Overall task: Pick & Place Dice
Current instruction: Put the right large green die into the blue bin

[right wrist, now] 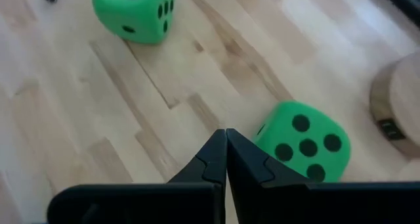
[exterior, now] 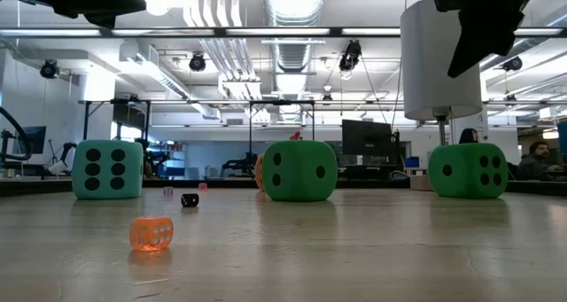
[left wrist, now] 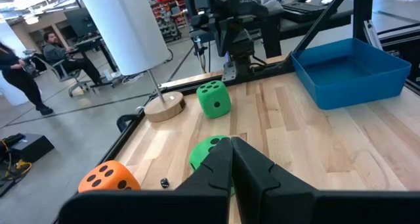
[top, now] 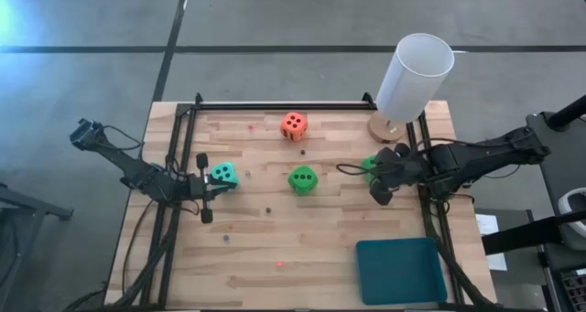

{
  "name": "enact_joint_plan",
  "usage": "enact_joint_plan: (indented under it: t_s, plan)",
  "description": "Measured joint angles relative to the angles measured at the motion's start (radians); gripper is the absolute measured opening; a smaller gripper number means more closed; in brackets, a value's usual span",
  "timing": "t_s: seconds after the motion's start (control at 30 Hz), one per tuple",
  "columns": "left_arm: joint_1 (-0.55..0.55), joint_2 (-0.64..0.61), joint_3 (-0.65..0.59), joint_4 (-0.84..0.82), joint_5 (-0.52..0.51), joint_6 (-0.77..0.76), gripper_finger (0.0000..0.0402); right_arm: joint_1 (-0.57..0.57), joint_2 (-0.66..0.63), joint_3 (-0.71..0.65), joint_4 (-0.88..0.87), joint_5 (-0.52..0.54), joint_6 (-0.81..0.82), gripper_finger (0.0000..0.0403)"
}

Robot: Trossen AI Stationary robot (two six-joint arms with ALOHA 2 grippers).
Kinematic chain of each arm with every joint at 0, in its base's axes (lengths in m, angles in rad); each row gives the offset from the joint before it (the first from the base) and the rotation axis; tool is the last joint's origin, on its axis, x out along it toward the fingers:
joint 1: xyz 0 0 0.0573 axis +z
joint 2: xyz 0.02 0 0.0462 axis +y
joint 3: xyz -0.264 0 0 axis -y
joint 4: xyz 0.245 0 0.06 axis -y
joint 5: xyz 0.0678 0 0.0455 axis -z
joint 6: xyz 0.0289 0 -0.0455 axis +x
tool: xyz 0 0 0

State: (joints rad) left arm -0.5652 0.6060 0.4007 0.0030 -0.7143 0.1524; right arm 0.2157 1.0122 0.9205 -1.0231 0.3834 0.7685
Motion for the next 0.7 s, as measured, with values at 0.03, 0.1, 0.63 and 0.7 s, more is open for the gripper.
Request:
enact_joint_plan:
  t_s: [0.03, 0.1, 0.63, 0.7]
  plan:
    - [0.0, 0.0, 0.0, 0.0, 0.0, 0.0, 0.001, -0.001, 0.007, 0.003, -0.003, -0.009, -0.004, 0.0008]
    - [0.0, 0.0, 0.0, 0.0, 0.0, 0.0, 0.001, -0.001, 0.021, 0.011, -0.001, -0.012, -0.01, 0.0008]
    - [0.0, 0.0, 0.0, -0.004, 0.0, 0.0, 0.001, 0.0, 0.088, 0.06, -0.019, -0.008, -0.013, 0.0044]
    - [0.0, 0.0, 0.0, -0.004, 0.0, 0.0, 0.001, 0.0, 0.09, 0.059, -0.021, 0.008, -0.013, 0.0063]
